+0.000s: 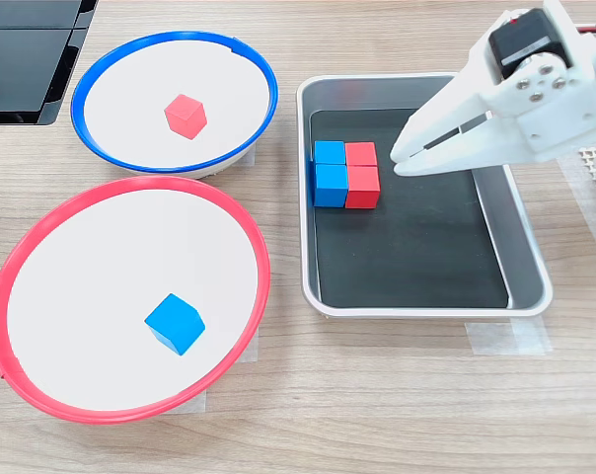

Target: Resolve any anomalies and move all blocks to matching dishes

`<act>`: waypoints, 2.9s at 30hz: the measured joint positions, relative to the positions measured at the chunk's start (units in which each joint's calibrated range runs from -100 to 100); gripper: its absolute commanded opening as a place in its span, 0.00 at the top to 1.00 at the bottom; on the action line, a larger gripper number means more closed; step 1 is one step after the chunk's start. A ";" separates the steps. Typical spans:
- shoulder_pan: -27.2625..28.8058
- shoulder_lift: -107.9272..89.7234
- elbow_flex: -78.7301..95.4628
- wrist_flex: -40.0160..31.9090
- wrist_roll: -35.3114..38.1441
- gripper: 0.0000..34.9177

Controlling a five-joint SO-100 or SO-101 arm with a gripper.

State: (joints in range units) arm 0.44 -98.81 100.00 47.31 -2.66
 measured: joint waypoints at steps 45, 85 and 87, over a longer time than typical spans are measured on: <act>14.69 85.17 -48.46 -9.79 33.65 1.00; 9.38 80.14 -46.01 -4.00 38.24 0.69; 9.73 81.24 -46.19 -4.32 38.24 0.65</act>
State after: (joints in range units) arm 10.18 -17.56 53.81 42.99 35.58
